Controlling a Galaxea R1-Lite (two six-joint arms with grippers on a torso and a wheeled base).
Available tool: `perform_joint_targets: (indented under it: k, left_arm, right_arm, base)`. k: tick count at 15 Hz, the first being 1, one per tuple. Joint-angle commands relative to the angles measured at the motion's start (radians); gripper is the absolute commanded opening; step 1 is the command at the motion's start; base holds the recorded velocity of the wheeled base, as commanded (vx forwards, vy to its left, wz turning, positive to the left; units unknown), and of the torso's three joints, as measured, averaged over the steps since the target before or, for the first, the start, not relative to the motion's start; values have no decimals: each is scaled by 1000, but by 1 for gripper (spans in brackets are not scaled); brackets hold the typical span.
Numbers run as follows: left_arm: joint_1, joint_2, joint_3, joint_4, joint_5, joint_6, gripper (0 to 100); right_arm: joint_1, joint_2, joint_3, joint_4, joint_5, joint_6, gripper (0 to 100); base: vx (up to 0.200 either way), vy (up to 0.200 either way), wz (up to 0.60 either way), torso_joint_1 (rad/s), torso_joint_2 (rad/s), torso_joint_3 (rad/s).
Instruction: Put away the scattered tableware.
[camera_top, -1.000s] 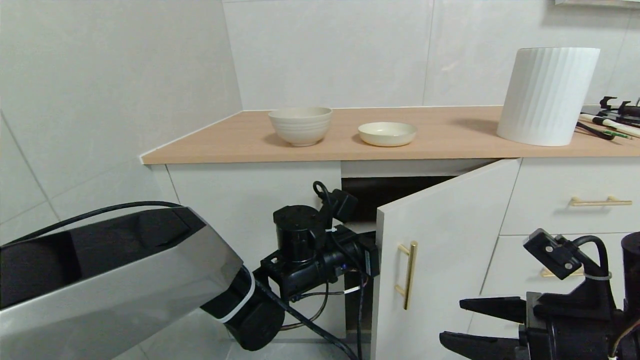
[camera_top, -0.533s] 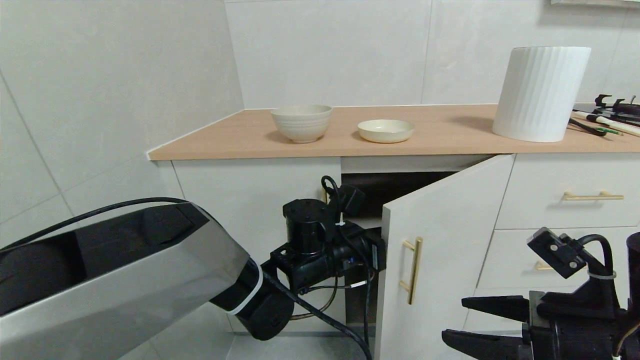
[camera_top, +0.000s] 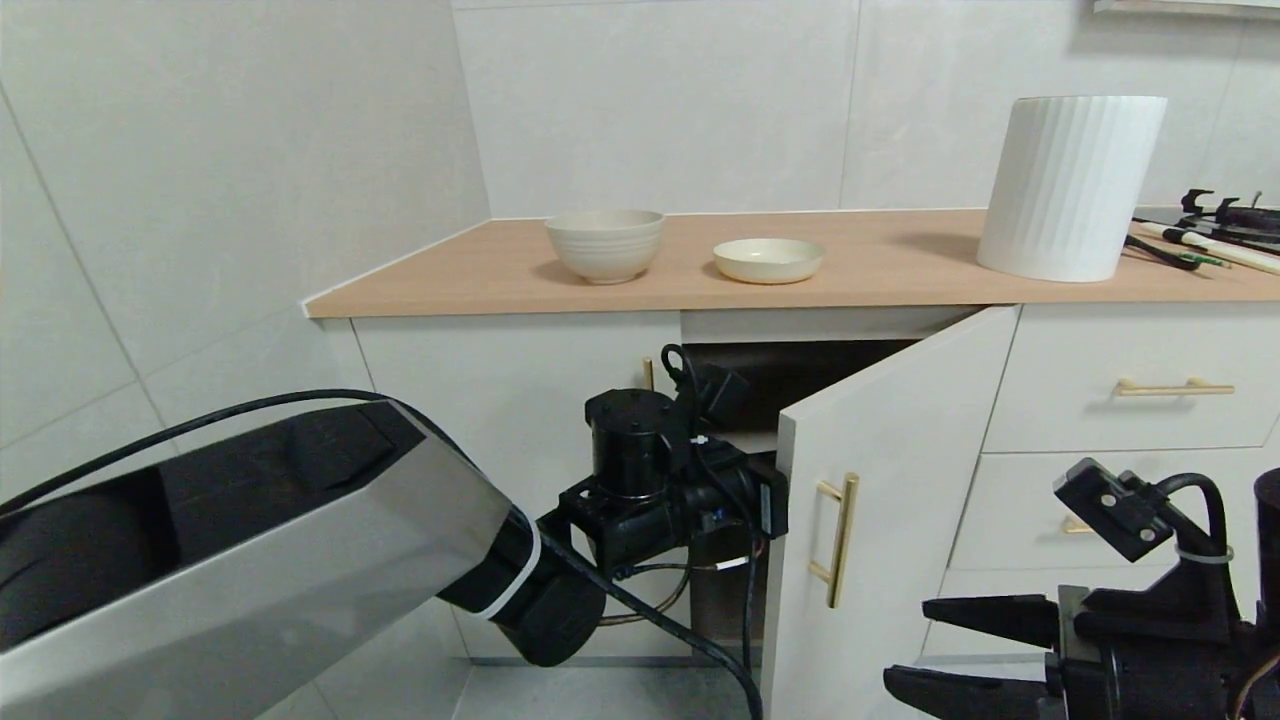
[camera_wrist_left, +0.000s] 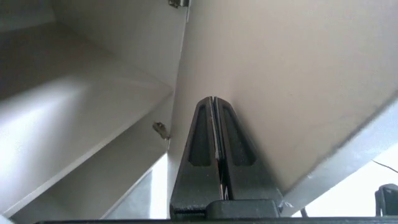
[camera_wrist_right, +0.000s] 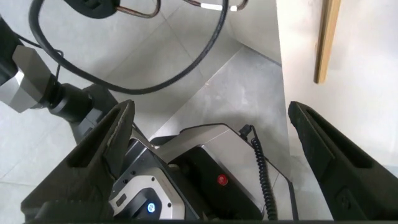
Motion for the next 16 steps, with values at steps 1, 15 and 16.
perform_joint_targets:
  k: [1,15,16]
  left_arm:
    - [-3,3,-9,4,1,0,0]
    - [-159,-48,-27,83,7,14,0]
    - [-236,-91,-12,138,7,37,0]
  right_arm:
    - [1,2,0,0,0,0,100]
    - [137,-172,48,1,20,-15,100]
    - [205,-235,57,3,40,-15,100]
  base:
    - [-200,0,0,-2,-2,-2]
    - [-29,0,0,1,0,0]
    - [0,0,0,0,0,0]
